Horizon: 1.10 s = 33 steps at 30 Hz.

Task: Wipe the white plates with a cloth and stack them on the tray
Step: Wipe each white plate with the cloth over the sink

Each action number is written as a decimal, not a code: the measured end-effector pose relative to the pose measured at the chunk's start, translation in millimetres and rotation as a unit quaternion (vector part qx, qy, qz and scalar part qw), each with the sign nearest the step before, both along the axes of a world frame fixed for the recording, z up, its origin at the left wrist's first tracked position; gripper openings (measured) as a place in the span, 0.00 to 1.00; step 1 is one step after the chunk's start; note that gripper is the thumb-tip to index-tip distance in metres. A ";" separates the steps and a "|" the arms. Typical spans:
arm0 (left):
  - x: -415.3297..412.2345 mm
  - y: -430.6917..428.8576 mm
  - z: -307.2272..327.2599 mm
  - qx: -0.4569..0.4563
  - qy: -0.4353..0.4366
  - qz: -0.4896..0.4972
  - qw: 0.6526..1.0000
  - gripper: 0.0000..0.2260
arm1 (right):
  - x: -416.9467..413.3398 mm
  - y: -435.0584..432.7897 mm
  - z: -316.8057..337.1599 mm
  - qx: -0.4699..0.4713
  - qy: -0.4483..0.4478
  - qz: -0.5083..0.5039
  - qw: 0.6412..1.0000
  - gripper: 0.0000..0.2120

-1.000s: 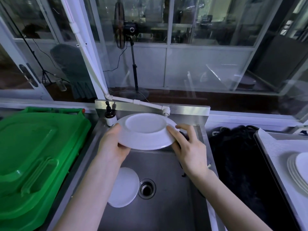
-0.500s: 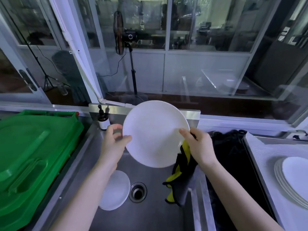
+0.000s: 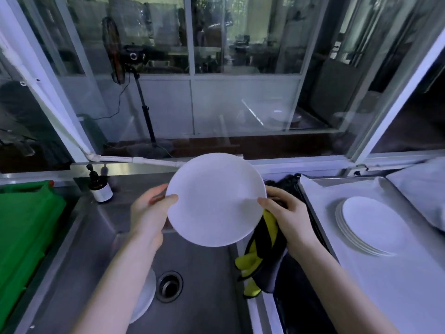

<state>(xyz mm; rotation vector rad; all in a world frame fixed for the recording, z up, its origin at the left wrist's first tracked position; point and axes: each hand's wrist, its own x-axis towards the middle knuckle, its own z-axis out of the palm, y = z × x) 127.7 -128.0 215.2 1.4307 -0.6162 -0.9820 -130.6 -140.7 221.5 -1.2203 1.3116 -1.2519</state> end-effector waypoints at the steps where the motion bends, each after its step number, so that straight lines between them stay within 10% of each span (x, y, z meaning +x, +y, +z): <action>1: -7.8 -1.6 -0.5 0.001 0.012 -0.005 1.000 0.16 | -5.2 4.3 -0.8 -0.001 0.000 -0.003 1.000 0.13; 20: -256.0 -41.6 -28.8 0.045 0.109 -0.288 0.950 0.13 | -251.1 58.7 -6.7 0.059 0.115 -0.224 0.966 0.23; 33: -448.6 -90.6 -107.9 0.118 0.006 -0.231 0.966 0.17 | -434.8 -20.7 -98.7 0.139 0.184 -0.236 0.944 0.10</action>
